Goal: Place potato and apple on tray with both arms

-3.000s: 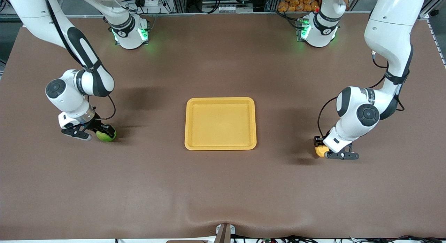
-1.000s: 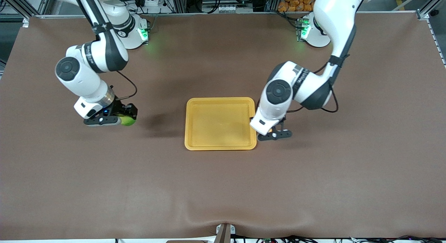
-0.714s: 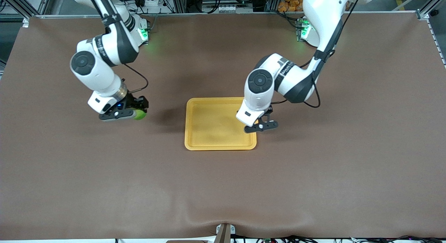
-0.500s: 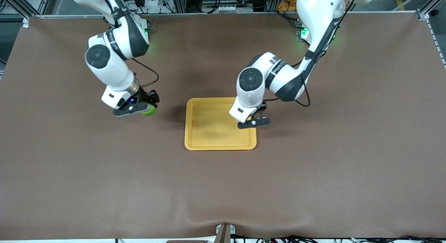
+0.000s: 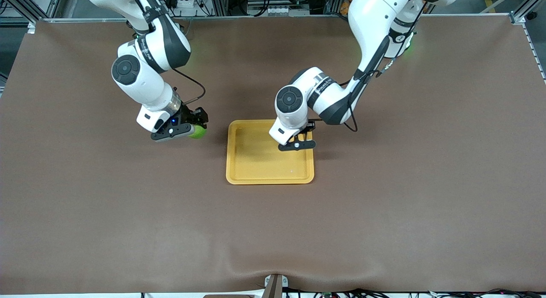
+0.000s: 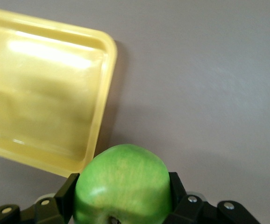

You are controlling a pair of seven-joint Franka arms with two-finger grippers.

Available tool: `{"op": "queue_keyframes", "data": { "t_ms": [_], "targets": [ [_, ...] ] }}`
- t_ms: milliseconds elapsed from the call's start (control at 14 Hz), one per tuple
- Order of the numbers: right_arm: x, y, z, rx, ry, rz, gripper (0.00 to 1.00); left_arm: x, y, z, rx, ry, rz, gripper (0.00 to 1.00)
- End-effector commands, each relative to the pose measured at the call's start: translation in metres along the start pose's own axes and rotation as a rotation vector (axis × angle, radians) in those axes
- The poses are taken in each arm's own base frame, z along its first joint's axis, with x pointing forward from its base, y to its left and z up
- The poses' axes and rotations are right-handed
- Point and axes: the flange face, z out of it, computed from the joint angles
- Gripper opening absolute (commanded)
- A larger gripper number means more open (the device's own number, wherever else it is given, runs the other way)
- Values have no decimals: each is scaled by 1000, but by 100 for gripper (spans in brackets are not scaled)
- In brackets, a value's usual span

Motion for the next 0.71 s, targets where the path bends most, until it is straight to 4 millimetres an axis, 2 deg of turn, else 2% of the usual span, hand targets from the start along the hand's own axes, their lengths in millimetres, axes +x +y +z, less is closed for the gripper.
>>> {"op": "queue_keyframes", "data": {
  "t_ms": [0,71,214,429,500,643],
  "targets": [
    [21,-19,1,21,9,-160,0,-4,6,4,9,4,15,0],
    [21,-28,3,22,8,-197,0,-4,6,11,22,4,16,0],
    [27,-45,-2,24,30,-297,0,-1,4,14,55,37,36,0],
    [35,-72,1,25,44,-440,0,5,1,17,70,55,42,0],
    [38,-77,0,23,52,-492,0,8,-1,15,72,67,42,0],
    [41,-79,17,16,35,-622,0,11,-1,20,71,75,45,2]
  ]
}}
